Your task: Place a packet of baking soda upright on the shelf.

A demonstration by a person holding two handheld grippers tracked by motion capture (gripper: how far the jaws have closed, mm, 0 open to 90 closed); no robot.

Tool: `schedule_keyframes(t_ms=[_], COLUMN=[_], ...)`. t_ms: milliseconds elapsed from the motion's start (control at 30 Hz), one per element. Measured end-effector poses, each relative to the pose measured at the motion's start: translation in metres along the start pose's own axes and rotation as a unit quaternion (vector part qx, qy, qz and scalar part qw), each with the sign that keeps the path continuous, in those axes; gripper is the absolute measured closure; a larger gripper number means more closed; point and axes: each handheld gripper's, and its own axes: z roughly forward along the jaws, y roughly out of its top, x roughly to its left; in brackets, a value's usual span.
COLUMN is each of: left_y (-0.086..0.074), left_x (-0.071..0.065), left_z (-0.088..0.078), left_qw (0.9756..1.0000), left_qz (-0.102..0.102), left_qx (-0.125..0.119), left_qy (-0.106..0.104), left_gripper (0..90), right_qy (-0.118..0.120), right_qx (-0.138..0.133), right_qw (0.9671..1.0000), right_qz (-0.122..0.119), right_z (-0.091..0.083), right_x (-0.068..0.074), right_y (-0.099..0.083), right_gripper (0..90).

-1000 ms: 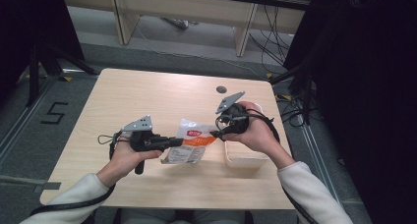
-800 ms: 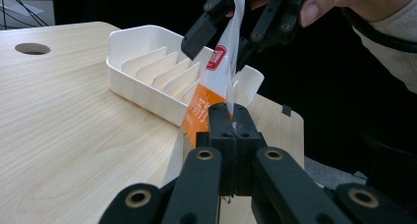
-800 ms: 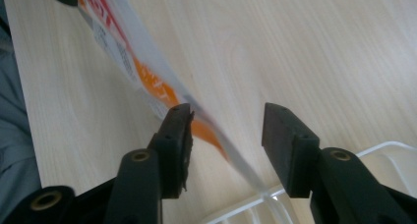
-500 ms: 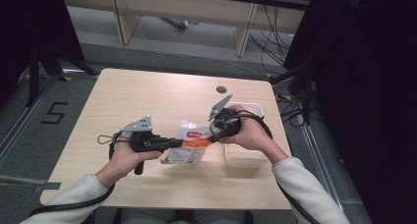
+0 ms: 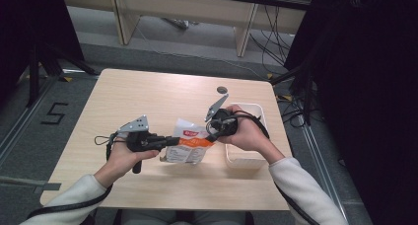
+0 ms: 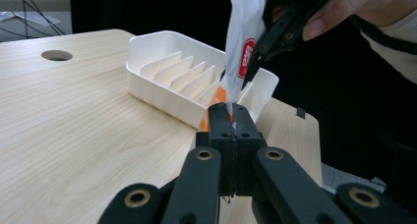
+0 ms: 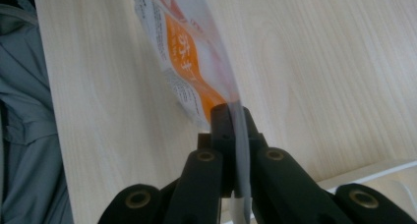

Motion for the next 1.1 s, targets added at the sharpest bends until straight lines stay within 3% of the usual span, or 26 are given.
schedule_keyframes(t_ms=[33, 167, 233, 367, 400, 467, 533, 567, 633, 700, 767, 900, 1000, 1100], left_y=[-0.001, -0.007, -0.008, -0.011, -0.01, -0.01, -0.01, -0.01, -0.009, -0.008, -0.008, -0.008, -0.009, -0.012], left_x=[0.002, 0.004, 0.006, 0.006, 0.007, 0.006, 0.007, 0.007, 0.006, 0.006, 0.006, 0.005, 0.003, 0.002], left_z=[-0.001, -0.004, -0.006, -0.006, -0.006, -0.006, -0.007, -0.007, -0.008, -0.008, -0.008, -0.011, -0.016, -0.02], left_qw=[1.0, 0.9999, 0.9999, 0.9998, 0.9999, 0.9999, 0.9998, 0.9998, 0.9997, 0.9997, 0.9996, 0.9992, 0.9981, 0.9969], left_qz=[0.007, -0.004, 0.005, -0.009, -0.001, -0.005, -0.002, 0.0, -0.001, 0.0, 0.001, 0.002, 0.01, 0.015], left_qx=[0.0, -0.001, 0.0, -0.003, -0.004, -0.005, -0.008, -0.009, -0.013, -0.013, -0.016, -0.02, -0.022, -0.022], left_qy=[0.0, 0.01, 0.009, 0.015, 0.011, 0.015, 0.018, 0.018, 0.021, 0.023, 0.025, 0.036, 0.056, 0.073], left_gripper=[89.5, 89.3, 89.1, 88.8, 88.7, 88.5, 87.3, 87.3, 85.7, 84.3, 81.8, 74.6, 56.4, 44.5], right_qy=[0.004, 0.006, 0.011, 0.007, 0.006, 0.01, 0.005, 0.004, -0.004, -0.005, -0.008, -0.002, -0.002, -0.004], right_qx=[0.004, 0.011, 0.017, 0.023, 0.026, 0.026, 0.025, 0.029, 0.043, 0.04, 0.046, 0.049, 0.047, 0.05], right_qw=[1.0, 0.9999, 0.9998, 0.9997, 0.9996, 0.9995, 0.9993, 0.9994, 0.9988, 0.9991, 0.9986, 0.9984, 0.9977, 0.998], right_qz=[0.001, 0.001, -0.002, -0.008, -0.011, -0.013, -0.026, -0.016, -0.024, -0.011, -0.026, -0.027, -0.049, -0.038], right_z=[-0.001, -0.003, -0.004, -0.009, -0.011, -0.012, -0.016, -0.019, -0.025, -0.027, -0.028, -0.03, -0.031, -0.032], right_x=[0.0, 0.002, 0.003, 0.002, 0.002, 0.002, 0.002, 0.004, 0.004, 0.007, 0.005, 0.005, 0.004, 0.005], right_y=[0.002, 0.012, 0.017, 0.026, 0.029, 0.031, 0.035, 0.037, 0.041, 0.044, 0.046, 0.049, 0.052, 0.053], right_gripper=[90.0, 90.0, 90.0, 90.0, 90.0, 90.0, 90.0, 90.0, 90.0, 90.0, 90.0, 90.0, 90.0, 90.0])
